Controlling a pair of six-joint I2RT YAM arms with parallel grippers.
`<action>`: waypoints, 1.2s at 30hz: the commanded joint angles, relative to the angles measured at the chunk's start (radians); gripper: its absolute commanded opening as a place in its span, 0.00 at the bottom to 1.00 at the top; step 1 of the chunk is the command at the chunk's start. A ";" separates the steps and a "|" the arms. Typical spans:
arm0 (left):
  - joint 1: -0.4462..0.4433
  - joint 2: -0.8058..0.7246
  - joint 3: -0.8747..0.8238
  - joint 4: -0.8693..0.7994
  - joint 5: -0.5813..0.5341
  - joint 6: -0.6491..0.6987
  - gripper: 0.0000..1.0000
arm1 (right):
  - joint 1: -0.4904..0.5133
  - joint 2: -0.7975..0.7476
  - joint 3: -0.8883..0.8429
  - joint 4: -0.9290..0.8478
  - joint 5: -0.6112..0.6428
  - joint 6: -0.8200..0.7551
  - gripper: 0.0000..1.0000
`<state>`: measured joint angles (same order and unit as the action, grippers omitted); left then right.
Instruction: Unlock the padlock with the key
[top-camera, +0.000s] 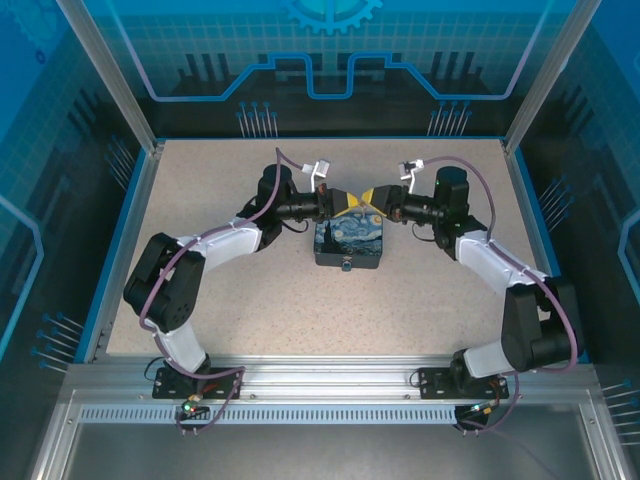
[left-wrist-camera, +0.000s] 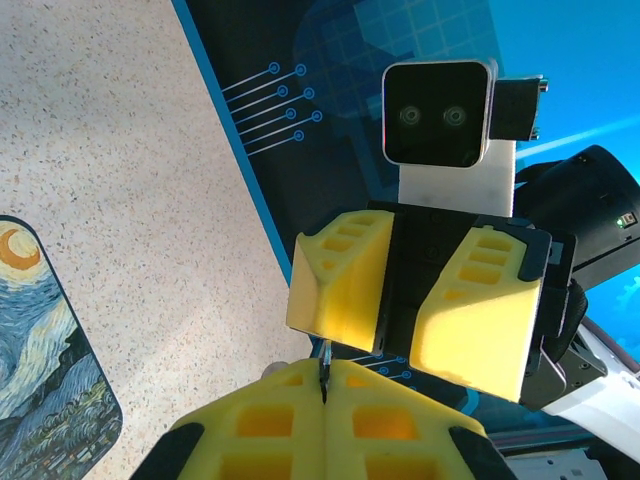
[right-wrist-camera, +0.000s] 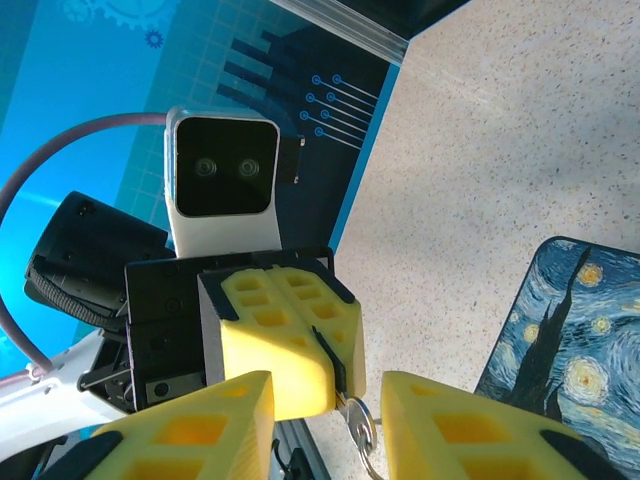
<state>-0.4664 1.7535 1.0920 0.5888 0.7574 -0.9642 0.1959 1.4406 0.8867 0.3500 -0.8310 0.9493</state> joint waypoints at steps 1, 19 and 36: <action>0.008 0.018 0.040 0.017 0.026 -0.002 0.00 | 0.017 0.015 0.031 0.006 -0.022 -0.015 0.30; 0.008 0.031 0.055 0.023 0.026 -0.009 0.00 | 0.015 0.017 -0.002 0.000 -0.045 -0.039 0.23; 0.008 0.034 0.061 0.022 0.027 -0.009 0.00 | 0.005 0.005 -0.040 0.003 -0.062 -0.047 0.21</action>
<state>-0.4664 1.7733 1.1213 0.5892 0.7681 -0.9703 0.2020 1.4536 0.8635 0.3489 -0.8715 0.9218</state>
